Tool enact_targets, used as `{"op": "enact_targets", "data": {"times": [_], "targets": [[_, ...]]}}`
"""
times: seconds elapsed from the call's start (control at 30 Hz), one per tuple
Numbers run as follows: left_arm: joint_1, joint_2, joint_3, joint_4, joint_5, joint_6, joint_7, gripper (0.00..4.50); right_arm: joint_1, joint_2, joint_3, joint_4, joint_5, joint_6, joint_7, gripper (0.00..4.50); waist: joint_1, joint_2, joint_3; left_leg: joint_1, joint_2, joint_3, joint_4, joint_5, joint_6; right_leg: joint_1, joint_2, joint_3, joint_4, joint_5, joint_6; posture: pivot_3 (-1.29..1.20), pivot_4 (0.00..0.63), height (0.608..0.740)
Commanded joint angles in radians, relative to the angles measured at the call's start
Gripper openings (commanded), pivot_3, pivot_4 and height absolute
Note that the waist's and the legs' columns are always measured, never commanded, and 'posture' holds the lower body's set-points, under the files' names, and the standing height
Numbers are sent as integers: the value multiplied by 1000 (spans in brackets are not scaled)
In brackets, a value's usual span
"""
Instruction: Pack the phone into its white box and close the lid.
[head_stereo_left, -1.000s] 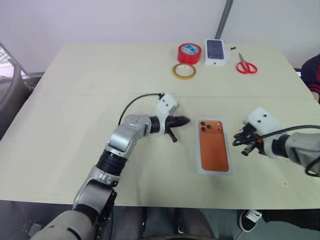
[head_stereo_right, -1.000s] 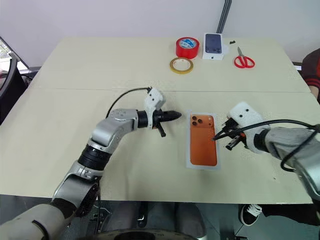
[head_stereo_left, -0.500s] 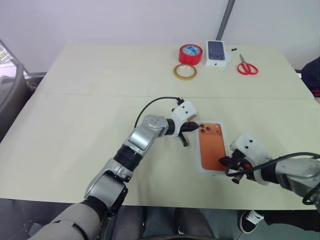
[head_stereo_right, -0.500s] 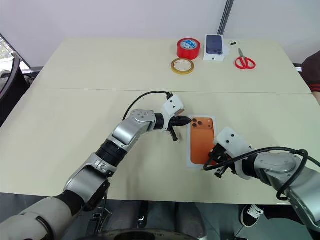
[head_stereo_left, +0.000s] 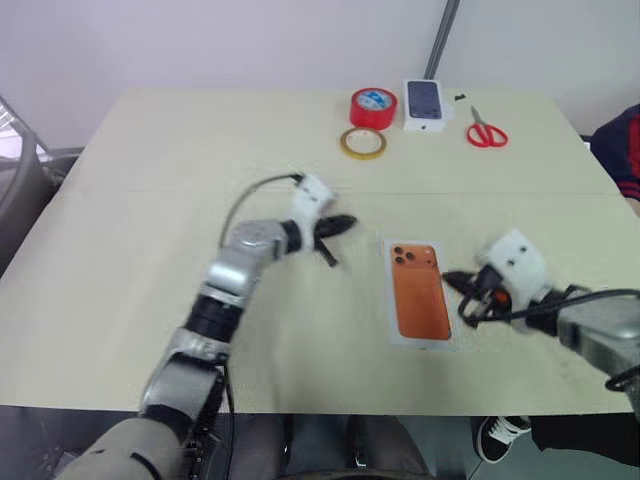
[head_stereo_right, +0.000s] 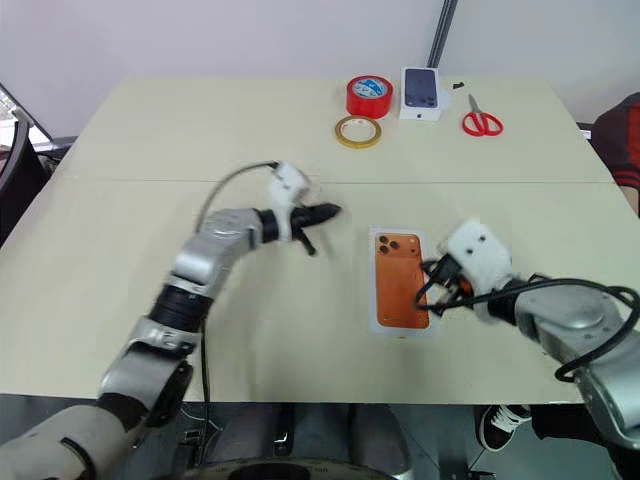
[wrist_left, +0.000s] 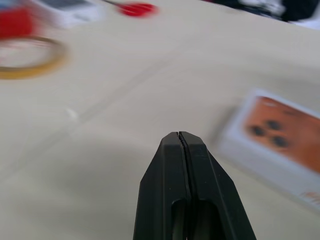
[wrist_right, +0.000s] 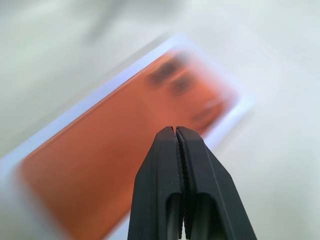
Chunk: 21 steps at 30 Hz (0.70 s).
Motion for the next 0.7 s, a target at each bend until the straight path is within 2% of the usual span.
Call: {"op": "enact_targets", "data": {"times": [0.03,0.13,0.27,0.47,0.7], "targets": [[93,127,114,-65,-31,-25,-30,0,-44,48,-68,107,-6,-97,14,67,-5,1,0,0,0,0,0,0,0,0,0,0,0,0,0,0,150,740],[173,229,187,-56,-51,-48,-61,0,-79,77,-81,179,14,-136,41,67,-2,1,1,0,0,0,0,0,0,0,-1,0,0,0,0,0,150,740],[249,303,274,-36,-82,-62,-67,0,-113,83,-62,255,2,-176,68,67,5,1,1,0,-1,0,0,0,0,0,-2,-1,0,0,0,0,150,740],[328,326,336,-76,-117,-52,-41,0,-141,100,-10,301,-1,-213,98,67,3,1,1,0,0,0,0,0,0,0,-2,-1,0,0,0,0,150,740],[368,332,349,-130,-142,-28,0,0,-155,138,39,298,-9,-232,91,67,-4,1,1,0,0,0,0,0,0,0,-2,-1,0,0,0,0,150,740]]}}
